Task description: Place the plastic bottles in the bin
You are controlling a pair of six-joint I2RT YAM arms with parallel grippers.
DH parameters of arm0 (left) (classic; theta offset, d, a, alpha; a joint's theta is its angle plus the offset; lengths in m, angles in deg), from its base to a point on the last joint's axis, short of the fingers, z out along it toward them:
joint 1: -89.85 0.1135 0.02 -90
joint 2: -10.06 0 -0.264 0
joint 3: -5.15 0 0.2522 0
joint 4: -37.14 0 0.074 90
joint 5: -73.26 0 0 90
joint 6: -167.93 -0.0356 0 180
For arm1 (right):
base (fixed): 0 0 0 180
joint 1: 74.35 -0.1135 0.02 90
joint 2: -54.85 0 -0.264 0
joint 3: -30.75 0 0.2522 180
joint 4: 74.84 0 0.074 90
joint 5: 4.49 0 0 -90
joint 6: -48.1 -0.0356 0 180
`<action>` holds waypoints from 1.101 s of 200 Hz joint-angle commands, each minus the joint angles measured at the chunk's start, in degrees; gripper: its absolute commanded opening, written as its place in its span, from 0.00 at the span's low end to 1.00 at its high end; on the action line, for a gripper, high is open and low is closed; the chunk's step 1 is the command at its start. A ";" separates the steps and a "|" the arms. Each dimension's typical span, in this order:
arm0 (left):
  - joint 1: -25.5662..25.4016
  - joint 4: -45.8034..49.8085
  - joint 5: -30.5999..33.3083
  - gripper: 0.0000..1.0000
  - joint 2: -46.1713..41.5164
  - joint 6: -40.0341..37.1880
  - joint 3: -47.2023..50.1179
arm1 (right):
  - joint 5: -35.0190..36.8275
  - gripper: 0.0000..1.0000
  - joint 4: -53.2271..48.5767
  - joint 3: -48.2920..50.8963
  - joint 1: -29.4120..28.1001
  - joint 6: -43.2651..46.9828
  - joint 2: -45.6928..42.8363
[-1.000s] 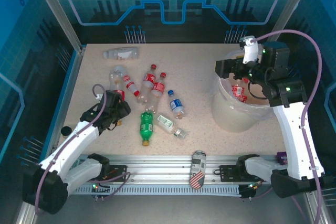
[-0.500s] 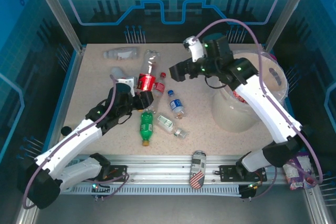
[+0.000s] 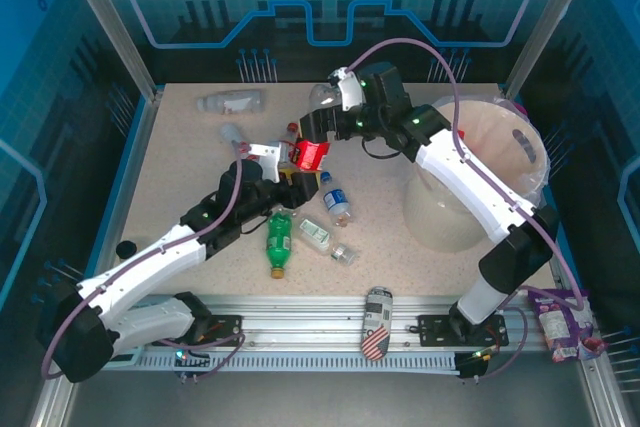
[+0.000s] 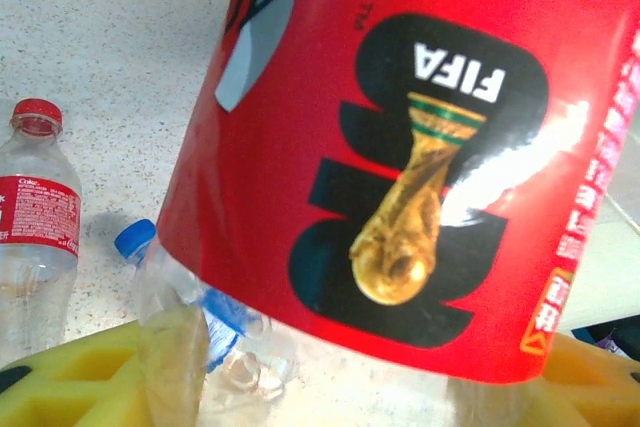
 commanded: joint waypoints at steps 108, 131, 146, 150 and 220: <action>-0.53 -2.21 2.70 0.73 -0.40 -0.63 1.27 | -7.25 0.55 9.63 2.06 3.19 -3.92 0.40; -0.53 -1.82 3.26 0.97 -1.85 -0.36 1.98 | -6.93 0.55 9.69 0.24 4.01 -2.97 0.60; -0.53 -0.83 3.33 0.99 -3.23 -0.43 2.33 | -6.28 0.53 9.07 -1.31 4.67 -1.95 0.52; -0.53 -0.48 3.52 0.99 -3.64 -0.45 2.45 | -6.20 0.53 8.79 -1.91 4.83 -1.71 0.51; -0.29 9.05 8.95 0.99 -13.53 -0.43 6.23 | 2.65 0.47 -1.32 -10.94 8.96 8.03 -5.71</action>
